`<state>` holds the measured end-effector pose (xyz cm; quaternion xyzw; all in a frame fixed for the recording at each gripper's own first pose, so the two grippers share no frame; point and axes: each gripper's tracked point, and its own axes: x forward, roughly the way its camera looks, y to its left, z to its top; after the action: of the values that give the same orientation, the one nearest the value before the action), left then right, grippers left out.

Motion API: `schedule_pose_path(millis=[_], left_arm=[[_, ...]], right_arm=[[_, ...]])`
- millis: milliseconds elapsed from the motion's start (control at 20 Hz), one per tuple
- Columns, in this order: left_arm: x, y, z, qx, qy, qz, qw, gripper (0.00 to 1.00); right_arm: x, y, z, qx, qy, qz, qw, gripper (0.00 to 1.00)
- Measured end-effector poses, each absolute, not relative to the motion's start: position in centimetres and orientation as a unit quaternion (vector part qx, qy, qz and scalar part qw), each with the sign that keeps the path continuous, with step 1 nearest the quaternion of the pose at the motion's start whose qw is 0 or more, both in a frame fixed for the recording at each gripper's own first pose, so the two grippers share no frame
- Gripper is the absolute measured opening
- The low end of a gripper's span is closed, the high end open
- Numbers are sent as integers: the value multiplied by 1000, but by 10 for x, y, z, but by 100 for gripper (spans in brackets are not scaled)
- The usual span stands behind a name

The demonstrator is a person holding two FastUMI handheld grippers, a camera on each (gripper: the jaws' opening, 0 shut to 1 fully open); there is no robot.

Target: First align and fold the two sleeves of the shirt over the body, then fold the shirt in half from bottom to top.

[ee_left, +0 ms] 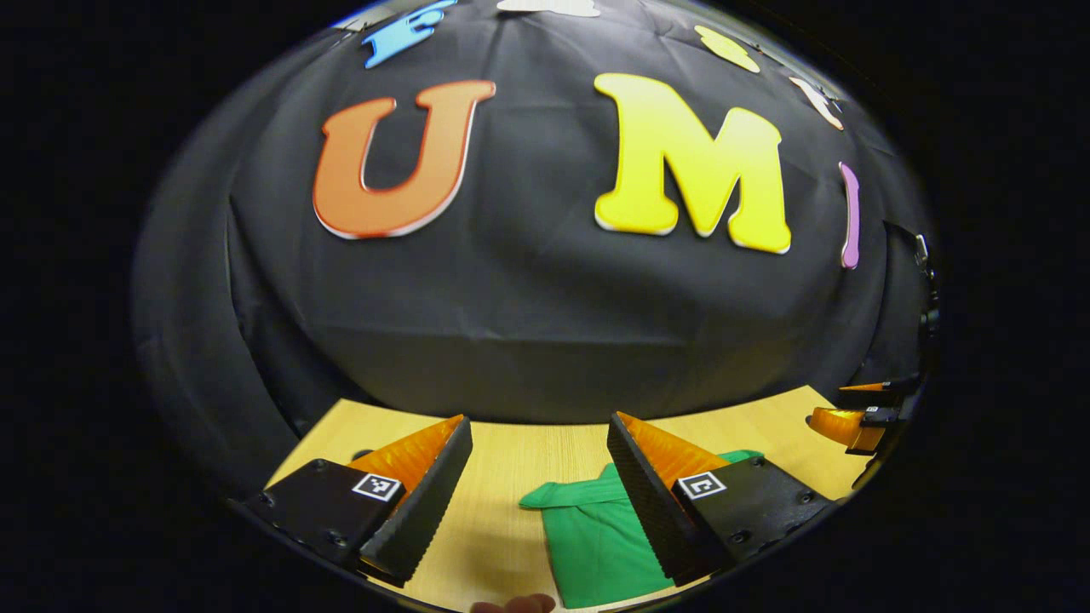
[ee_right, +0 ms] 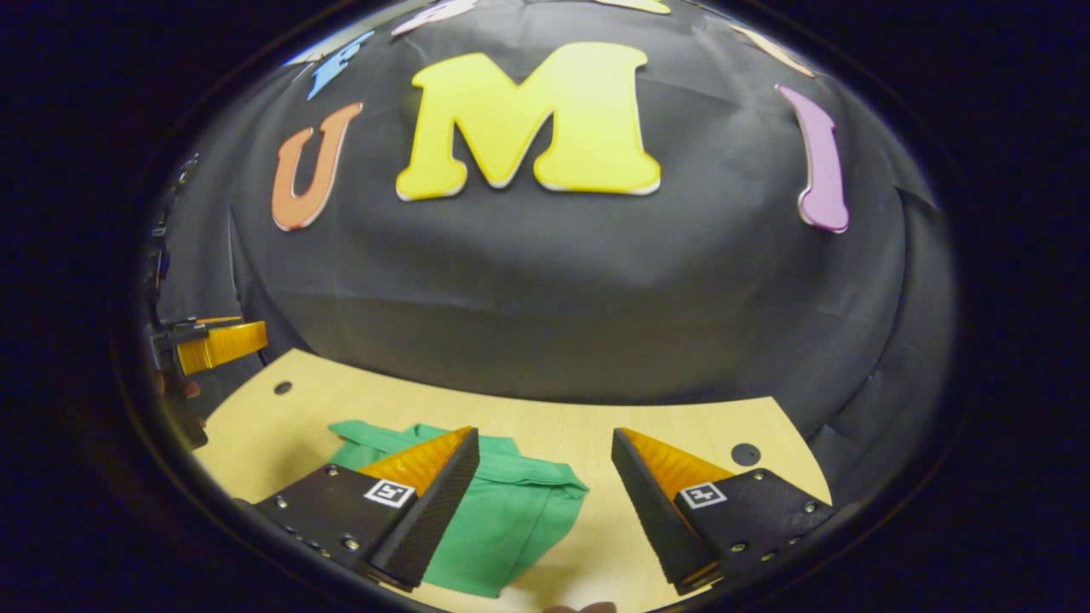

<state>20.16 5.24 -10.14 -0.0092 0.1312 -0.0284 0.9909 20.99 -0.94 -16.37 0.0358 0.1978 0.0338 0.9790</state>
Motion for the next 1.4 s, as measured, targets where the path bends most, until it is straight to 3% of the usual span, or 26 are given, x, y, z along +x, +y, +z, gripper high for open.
schedule_pose_path(millis=[300,500,650,700,850,950,1000,1400], left_arm=[[100,52,15,-4,39,7,999,100],[39,40,47,-20,1,-2,1000,98],[3,17,34,-28,-1,-7,1000,100],[-7,14,25,-26,1,-4,1000,96],[-28,13,-6,-1,16,3,1000,100],[-34,8,-24,7,21,3,1000,96],[-35,5,-28,12,18,2,1000,100],[-32,-2,-32,16,13,10,1000,100]], right_arm=[[117,-15,-42,26,77,-6,997,96],[54,-13,-14,-8,22,-17,1000,96],[20,-10,-4,-7,-11,-21,1000,95],[9,-8,-2,-8,-18,-17,1000,95],[-13,-5,-18,7,-9,-16,1000,96],[-20,-4,-31,11,2,-18,1000,96],[-24,-4,-38,11,9,-19,1000,96],[-27,14,-46,11,19,4,1000,96]])
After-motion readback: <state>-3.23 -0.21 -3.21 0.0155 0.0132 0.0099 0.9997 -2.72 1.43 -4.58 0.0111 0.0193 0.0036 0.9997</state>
